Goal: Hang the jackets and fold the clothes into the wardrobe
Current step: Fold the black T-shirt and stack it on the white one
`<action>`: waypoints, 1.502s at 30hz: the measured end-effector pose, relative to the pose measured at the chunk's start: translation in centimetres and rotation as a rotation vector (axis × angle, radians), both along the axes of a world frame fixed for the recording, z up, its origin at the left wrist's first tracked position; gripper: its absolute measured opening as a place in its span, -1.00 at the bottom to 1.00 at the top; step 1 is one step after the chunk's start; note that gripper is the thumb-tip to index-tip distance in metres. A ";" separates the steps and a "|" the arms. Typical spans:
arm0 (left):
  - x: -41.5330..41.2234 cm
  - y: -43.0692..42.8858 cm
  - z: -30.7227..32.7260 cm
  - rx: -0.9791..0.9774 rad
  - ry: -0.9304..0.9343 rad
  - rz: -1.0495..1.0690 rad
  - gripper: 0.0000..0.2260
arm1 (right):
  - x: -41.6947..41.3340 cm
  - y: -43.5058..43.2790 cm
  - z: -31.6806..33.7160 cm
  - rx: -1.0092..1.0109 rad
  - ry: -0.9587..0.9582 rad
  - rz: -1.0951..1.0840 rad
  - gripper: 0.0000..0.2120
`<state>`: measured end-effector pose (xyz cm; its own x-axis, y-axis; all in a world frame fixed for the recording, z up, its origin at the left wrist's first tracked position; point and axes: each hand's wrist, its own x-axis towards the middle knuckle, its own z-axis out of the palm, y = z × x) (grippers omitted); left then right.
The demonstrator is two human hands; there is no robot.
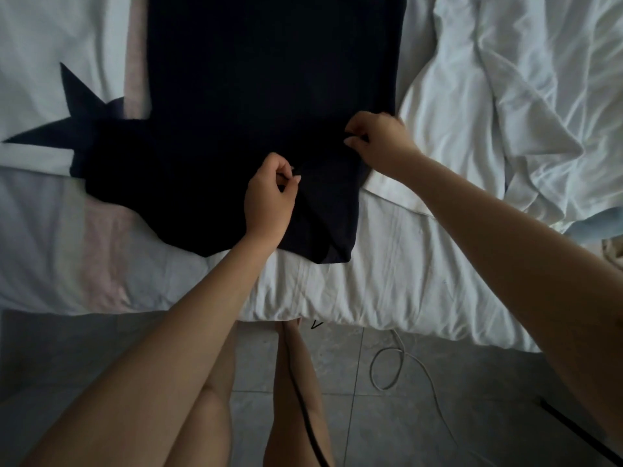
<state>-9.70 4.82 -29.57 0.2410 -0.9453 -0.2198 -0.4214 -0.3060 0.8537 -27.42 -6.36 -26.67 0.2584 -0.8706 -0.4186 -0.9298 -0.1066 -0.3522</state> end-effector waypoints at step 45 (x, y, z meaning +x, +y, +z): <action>-3.2 2.3 -0.8 0.359 -0.724 -0.599 0.26 | -1.1 2.5 -3.9 -0.229 0.361 0.413 -0.22</action>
<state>-12.94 7.15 -30.37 -0.0637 -0.8609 -0.5047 -0.9712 -0.0630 0.2299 -28.54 -3.86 -30.54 0.4715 -0.8065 -0.3568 -0.8517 -0.5214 0.0530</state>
